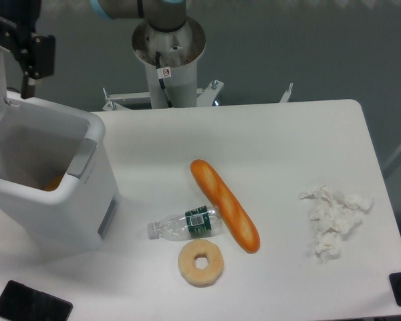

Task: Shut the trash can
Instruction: 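Lower the gripper onto the raised lid, pushing it shut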

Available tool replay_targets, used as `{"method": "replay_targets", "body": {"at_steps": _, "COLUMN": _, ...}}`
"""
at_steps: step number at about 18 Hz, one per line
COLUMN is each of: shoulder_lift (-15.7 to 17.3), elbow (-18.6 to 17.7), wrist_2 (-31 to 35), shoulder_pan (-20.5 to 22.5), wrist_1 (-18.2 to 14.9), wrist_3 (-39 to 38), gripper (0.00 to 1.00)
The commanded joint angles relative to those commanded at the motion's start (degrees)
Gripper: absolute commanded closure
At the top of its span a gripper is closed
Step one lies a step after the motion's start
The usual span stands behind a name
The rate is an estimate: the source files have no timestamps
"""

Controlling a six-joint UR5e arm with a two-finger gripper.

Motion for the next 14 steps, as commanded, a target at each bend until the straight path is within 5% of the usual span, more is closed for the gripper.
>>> {"method": "replay_targets", "body": {"at_steps": 14, "shoulder_lift": -6.1, "elbow": -1.5, "wrist_2": 3.4, "shoulder_pan": 3.3, "wrist_1": 0.0, "wrist_3": 2.0, "gripper": 0.0}}
